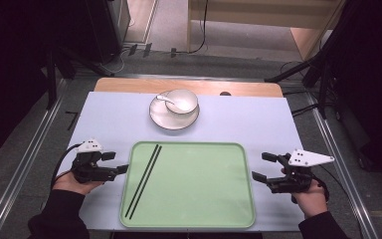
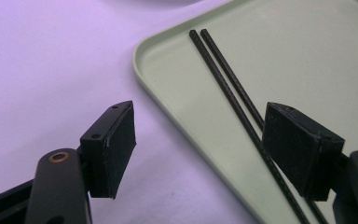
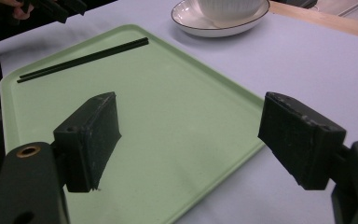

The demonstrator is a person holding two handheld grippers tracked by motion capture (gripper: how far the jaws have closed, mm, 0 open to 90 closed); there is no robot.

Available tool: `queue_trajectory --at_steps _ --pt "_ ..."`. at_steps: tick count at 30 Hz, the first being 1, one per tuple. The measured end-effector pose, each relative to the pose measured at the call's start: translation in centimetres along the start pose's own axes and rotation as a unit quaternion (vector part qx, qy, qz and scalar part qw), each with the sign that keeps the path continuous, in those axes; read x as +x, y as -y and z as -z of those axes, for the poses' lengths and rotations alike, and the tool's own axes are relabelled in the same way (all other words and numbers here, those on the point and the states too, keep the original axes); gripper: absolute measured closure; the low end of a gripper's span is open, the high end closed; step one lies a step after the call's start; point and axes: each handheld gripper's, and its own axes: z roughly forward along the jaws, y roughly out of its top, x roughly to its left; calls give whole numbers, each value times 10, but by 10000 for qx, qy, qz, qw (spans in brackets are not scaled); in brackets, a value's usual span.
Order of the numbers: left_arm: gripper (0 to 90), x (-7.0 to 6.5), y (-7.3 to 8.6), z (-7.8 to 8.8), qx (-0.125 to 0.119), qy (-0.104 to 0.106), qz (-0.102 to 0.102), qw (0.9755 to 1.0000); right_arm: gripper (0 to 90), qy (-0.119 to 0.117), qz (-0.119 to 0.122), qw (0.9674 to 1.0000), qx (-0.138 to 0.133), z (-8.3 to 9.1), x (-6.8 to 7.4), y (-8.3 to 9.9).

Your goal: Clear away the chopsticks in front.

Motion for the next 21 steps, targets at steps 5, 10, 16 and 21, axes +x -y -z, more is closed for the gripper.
queue_trajectory --at_steps 5,10,16,21 --pt "256 3 3 7 -92 -115 -67 9999 210 4 -15 10000 -10 0 0 0" --pt "259 6 5 10 -96 -143 94 9998 211 -8 -6 10000 -10 1 0 0" --pt "263 7 6 10 -125 -137 96 9998 211 -30 -10 10000 -1 0 0 0" --pt "266 7 6 8 -129 -122 158 9997 212 -38 -9 10000 8 0 0 0"
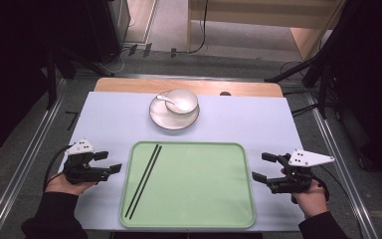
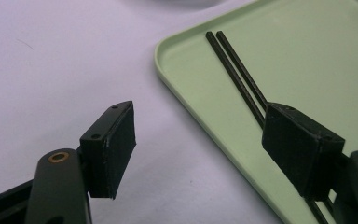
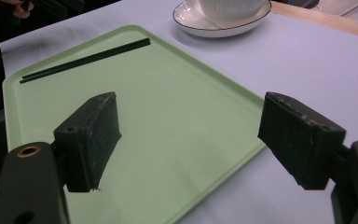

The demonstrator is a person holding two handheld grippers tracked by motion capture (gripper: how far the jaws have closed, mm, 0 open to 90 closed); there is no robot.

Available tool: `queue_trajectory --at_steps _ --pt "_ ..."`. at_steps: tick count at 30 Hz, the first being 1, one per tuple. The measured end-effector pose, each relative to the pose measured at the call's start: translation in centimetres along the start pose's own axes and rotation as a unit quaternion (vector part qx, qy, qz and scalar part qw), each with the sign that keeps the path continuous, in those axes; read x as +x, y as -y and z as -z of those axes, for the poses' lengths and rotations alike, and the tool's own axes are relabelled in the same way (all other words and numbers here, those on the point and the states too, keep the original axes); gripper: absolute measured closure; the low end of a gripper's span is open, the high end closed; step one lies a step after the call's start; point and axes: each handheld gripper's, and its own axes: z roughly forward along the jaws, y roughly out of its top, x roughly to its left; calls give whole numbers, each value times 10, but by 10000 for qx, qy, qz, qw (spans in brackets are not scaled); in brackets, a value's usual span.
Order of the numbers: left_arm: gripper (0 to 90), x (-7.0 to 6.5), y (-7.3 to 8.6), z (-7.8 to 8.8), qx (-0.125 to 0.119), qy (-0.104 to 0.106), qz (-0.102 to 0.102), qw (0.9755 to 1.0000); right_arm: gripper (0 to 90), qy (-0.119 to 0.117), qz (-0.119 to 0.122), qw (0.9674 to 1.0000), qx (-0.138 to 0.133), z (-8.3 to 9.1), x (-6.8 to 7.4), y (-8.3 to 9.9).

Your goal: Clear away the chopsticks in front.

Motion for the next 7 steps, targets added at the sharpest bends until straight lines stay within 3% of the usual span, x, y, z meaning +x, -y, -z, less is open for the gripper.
queue_trajectory --at_steps 7 --pt "266 1 1 -2 29 -52 16 10000 216 -13 9 10000 3 -1 0 0"
